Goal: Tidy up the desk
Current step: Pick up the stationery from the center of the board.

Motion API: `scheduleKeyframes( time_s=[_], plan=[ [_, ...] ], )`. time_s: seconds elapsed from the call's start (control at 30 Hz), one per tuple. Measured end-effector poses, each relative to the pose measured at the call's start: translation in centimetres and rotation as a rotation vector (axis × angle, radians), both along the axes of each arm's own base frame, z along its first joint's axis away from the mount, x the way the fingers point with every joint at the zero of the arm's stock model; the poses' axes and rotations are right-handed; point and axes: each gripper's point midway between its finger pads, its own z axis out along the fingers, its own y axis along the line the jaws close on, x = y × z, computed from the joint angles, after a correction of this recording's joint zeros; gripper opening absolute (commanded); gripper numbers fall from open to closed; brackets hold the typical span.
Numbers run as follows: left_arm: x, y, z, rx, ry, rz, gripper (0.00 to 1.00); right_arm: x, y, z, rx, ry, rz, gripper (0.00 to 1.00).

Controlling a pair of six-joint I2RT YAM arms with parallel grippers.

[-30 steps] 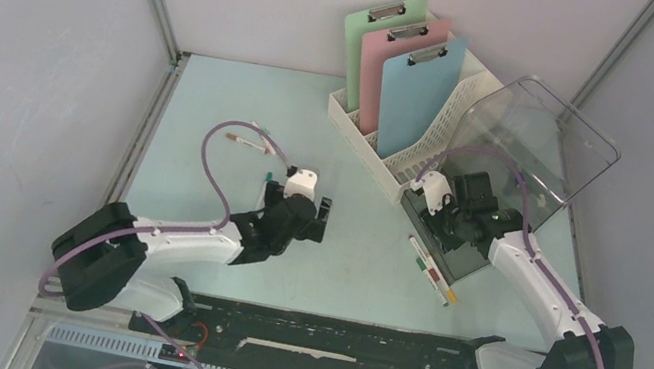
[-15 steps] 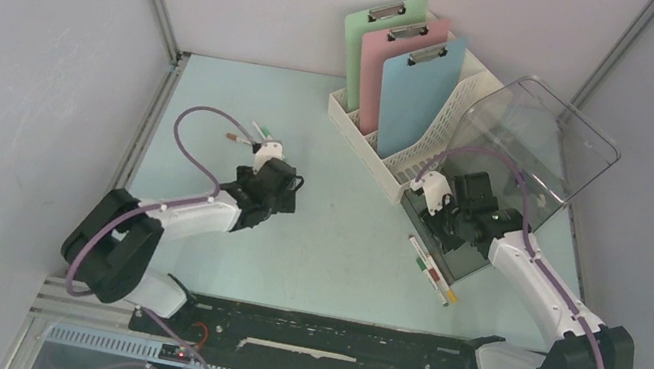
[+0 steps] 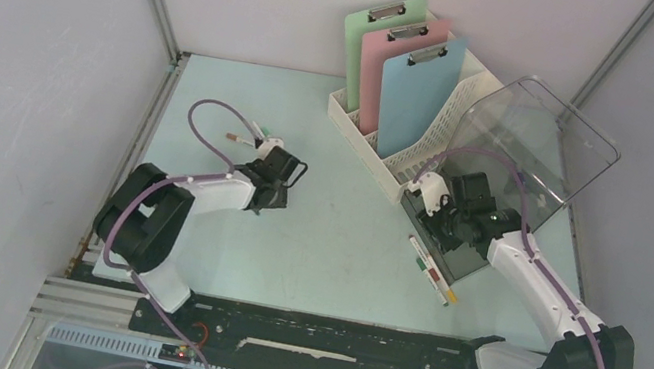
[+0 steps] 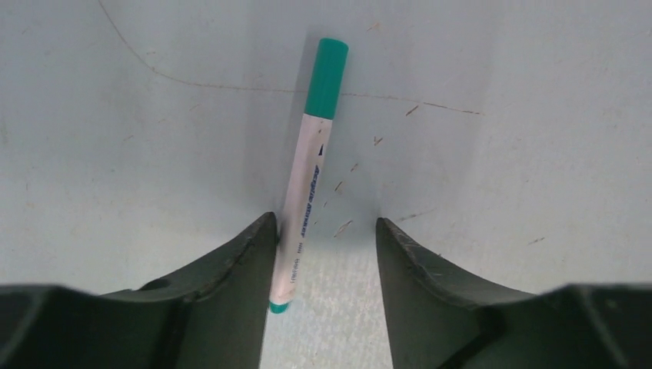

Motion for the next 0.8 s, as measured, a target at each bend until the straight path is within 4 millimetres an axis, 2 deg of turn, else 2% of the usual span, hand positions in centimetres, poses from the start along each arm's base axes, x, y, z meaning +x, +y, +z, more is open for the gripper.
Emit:
scheduleKeyframes(
  time_s=[0.17, 0.33, 0.63, 0.8],
  plan=[
    [0.6, -0.6, -0.1, -0.007, 0.014, -0.008, 0.31, -0.1, 0.1, 0.0, -0.001, 0.001, 0.006, 0.44],
    [0.8, -1.0, -0.1, -0.017, 0.017, -0.015, 0.18, -0.2, 0.2, 0.0, -0.001, 0.004, 0.008, 0.44],
    [0.4, -1.9, -0.1, -0.084, 0.015, -0.073, 0.06, -0.5, 0.8, -0.1, 0.010, 0.012, 0.032, 0.44],
    [-1.7, -3.2, 0.2, -0.195, 0.006, -0.147, 0.04, -0.8, 1.3, 0.3, 0.037, 0.008, 0.049, 0.45]
  ],
)
